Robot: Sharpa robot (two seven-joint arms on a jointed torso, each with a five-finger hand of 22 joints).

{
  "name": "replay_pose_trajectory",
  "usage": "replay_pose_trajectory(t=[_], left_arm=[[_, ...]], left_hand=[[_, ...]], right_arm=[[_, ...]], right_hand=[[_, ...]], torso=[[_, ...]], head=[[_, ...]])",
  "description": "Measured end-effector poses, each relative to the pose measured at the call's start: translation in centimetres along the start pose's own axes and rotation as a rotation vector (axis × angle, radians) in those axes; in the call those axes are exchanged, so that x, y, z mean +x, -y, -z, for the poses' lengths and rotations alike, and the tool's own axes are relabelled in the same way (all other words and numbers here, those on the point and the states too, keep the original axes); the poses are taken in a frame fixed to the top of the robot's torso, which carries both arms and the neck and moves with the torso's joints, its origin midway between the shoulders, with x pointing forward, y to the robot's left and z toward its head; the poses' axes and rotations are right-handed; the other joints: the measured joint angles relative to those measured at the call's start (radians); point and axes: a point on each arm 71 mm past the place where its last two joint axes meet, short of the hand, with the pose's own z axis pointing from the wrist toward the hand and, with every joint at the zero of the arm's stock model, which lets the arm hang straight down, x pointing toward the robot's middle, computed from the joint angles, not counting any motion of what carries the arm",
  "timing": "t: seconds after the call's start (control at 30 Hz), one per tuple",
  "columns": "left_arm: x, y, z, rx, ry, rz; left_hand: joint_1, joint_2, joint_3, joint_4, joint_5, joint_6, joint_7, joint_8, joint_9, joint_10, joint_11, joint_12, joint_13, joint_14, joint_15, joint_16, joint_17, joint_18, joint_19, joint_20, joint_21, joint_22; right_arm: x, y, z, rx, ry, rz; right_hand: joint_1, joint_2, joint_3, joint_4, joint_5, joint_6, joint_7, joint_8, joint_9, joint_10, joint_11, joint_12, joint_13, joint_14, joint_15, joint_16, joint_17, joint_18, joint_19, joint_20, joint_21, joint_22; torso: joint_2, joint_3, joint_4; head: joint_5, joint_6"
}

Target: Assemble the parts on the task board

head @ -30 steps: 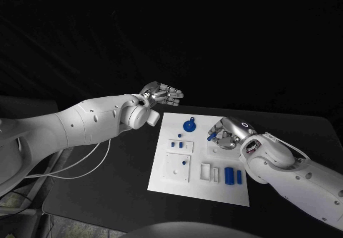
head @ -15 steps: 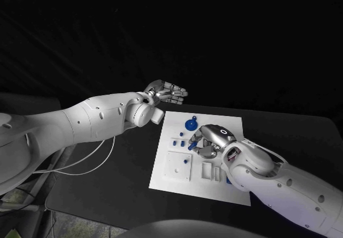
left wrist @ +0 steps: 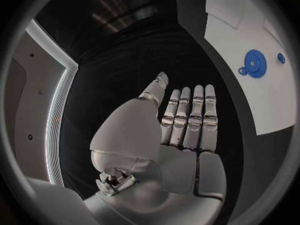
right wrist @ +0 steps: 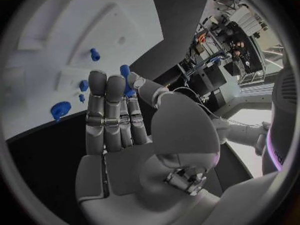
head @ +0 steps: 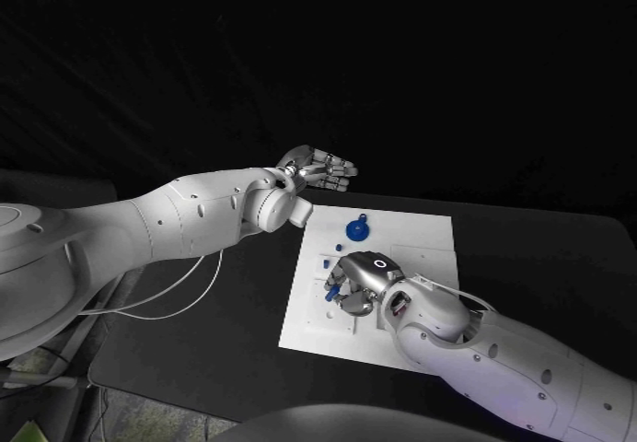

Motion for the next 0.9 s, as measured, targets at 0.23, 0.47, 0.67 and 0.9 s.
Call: replay_pose_trajectory(t=[0.23,0.47,0.67,0.9], left_arm=[[0.3,0.0,-0.2,-0.002,-0.005,0.001],[0.3,0.0,-0.2,-0.004,-0.006,0.002],[0.4,0.0,-0.3,-0.004,-0.009,0.003],[0.4,-0.1,-0.3,-0.005,-0.010,0.004]], left_hand=[[0.000,0.000,0.000,0.000,0.000,-0.010,0.005,0.000,0.000,0.000,0.000,0.000,0.000,0.000,0.000,0.000,0.000,0.000,0.000,0.000,0.000,0.000],[0.003,0.003,0.000,0.000,0.000,-0.010,0.005,0.000,0.000,0.000,0.000,0.000,0.000,0.000,0.000,0.000,0.000,0.000,0.000,0.000,0.000,0.000],[0.005,0.005,0.000,0.000,0.000,-0.010,0.005,0.000,0.000,0.000,0.000,0.000,0.000,0.000,0.000,0.000,0.000,0.000,0.000,0.000,0.000,0.000],[0.005,0.005,0.000,0.000,0.000,-0.010,0.005,0.000,0.000,0.000,0.000,0.000,0.000,0.000,0.000,0.000,0.000,0.000,0.000,0.000,0.000,0.000]], right_arm=[[1.1,-0.2,-0.2,-0.007,-0.032,0.020],[1.6,-0.2,-0.2,-0.009,-0.046,0.031],[2.1,-0.2,-0.1,-0.007,-0.057,0.040],[2.5,0.0,-0.1,0.002,-0.064,0.050]], right_hand=[[-0.004,0.004,-0.001,-0.007,0.000,0.000,0.000,0.001,0.000,0.000,0.000,-0.002,0.000,0.000,0.000,0.000,0.001,0.000,0.000,0.000,-0.004,0.004],[-0.004,0.003,-0.004,-0.009,0.000,0.000,0.000,0.001,0.000,0.000,0.000,0.002,0.000,0.000,0.000,0.000,0.001,0.000,0.000,0.000,-0.004,0.007],[-0.004,0.003,-0.001,-0.012,0.000,-0.001,0.000,0.001,-0.002,-0.002,-0.002,0.002,0.000,0.000,0.000,0.000,0.002,0.000,0.002,0.002,-0.008,0.011],[-0.004,0.003,-0.001,-0.012,0.000,0.004,0.000,0.001,-0.002,-0.002,-0.002,0.002,0.000,0.000,0.000,0.000,0.002,0.000,0.002,0.002,-0.008,0.013]], torso=[[-0.001,0.0015,0.0026],[-0.001,0.0013,0.0019],[0.000,0.0004,0.0012],[0.000,-0.0005,0.0019]], head=[[0.001,-0.002],[0.004,-0.005],[0.005,-0.008],[0.007,-0.013]])
